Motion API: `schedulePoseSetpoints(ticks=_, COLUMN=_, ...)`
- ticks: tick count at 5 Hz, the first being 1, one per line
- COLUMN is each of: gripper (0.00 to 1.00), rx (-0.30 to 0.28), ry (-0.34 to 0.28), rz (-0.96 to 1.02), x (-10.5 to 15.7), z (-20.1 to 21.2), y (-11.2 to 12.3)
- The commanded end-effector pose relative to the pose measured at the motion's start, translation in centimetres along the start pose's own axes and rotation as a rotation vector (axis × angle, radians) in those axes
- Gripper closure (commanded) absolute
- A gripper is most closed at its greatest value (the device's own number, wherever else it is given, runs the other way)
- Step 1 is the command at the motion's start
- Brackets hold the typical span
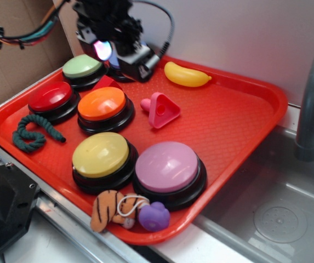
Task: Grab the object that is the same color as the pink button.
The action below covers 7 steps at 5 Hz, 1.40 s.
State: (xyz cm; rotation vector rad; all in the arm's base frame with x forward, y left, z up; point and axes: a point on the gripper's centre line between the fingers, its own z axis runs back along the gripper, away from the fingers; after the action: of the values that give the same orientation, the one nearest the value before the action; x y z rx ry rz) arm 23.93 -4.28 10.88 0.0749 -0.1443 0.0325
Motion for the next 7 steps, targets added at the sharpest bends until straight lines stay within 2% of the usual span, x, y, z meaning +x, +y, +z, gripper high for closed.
schedulePoseSetpoints(ticks=1, gripper=0.0, rx=0.073, ry=-0.009, rz=-0.04, x=2.5, z=-3.2, y=-1.4)
schedulePoseSetpoints(ticks=5, gripper=0.0, rx=0.148, ry=0.062, rz=-0.066, x=3.6, z=-6.6, y=-2.0)
schedulePoseSetpoints(ticks=6, gripper=1.0, rx=0.16, ry=0.065, rz=-0.044, x=3.7, z=-7.0, y=-2.1)
schedulePoseSetpoints(ticks=7, gripper=1.0, rx=0.153, ry=0.065, rz=-0.03, x=3.8, z=-6.7, y=-1.9)
